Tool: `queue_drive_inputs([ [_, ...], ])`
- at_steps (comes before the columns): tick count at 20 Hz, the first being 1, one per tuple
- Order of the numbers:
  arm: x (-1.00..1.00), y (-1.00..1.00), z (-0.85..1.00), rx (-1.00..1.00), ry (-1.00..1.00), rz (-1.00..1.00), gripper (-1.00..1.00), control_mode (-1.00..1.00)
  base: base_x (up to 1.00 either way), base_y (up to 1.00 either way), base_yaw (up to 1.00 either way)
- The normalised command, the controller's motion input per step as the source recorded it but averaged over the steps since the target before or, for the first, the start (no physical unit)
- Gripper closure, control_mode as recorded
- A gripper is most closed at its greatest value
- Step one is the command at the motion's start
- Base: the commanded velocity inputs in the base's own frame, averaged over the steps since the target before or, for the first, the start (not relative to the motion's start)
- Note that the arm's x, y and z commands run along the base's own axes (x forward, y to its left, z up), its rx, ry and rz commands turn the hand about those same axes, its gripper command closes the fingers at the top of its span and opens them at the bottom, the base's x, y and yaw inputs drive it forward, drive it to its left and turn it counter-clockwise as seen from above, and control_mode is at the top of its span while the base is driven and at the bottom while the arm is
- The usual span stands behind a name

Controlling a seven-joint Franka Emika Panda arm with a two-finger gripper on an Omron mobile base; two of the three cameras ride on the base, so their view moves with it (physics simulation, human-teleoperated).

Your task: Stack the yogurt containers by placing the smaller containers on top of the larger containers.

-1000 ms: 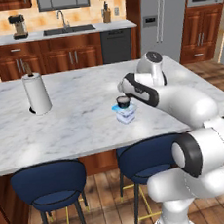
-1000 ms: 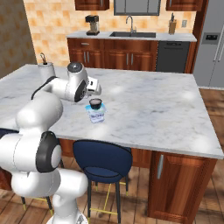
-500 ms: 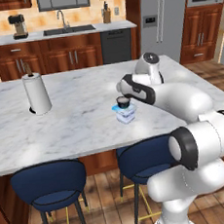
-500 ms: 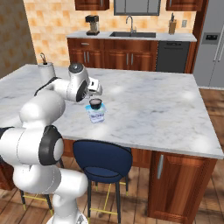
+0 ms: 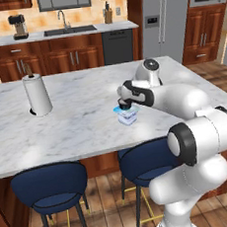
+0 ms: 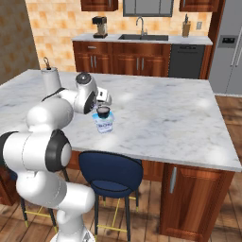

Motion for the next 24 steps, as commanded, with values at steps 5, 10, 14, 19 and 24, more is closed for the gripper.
queue_drive_inputs([
  [5, 0.18, 0.0, -0.14, 0.0, -0.05, 0.0, 1.0, -1.0, 0.0, 0.0, 0.0],
  [10, 0.14, 0.0, -0.1, 0.0, -0.03, 0.0, 1.0, -1.0, 0.0, 0.0, 0.0],
  [14, 0.11, 0.0, -0.08, 0.0, 0.0, 0.0, 1.0, -1.0, 0.0, 0.0, 0.0],
  [19, 0.19, 0.0, -0.06, 0.0, 0.0, 0.0, 1.0, -1.0, 0.0, 0.0, 0.0],
  [24, 0.22, 0.0, -0.09, 0.0, 0.0, 0.0, 1.0, -1.0, 0.0, 0.0, 0.0],
])
